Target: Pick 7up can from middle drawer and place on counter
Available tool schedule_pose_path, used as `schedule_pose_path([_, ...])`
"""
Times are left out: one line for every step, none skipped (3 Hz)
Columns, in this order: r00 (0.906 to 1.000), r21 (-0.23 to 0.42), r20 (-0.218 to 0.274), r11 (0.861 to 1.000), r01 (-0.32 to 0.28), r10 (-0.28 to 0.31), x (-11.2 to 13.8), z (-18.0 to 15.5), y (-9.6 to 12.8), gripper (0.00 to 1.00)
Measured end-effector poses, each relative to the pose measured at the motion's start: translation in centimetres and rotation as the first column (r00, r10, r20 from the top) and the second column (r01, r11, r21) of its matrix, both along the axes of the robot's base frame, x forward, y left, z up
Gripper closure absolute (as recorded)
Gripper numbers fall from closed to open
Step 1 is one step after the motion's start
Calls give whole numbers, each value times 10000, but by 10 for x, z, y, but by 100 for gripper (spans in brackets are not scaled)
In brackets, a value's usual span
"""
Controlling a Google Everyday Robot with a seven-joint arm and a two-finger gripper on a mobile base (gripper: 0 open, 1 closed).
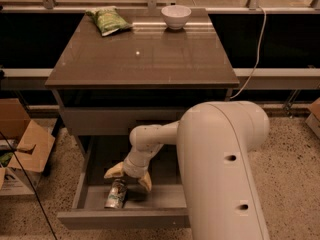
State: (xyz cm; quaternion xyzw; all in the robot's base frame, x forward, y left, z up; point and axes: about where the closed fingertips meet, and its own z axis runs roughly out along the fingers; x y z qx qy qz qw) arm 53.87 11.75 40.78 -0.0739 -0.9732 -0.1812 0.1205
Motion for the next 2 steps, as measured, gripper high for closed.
schedule_pose_path([9982, 212, -466, 9990, 386, -376, -4, -22, 15, 3])
schedule_pose_path([9940, 356, -893, 9971, 673, -639, -9, -38, 20, 26])
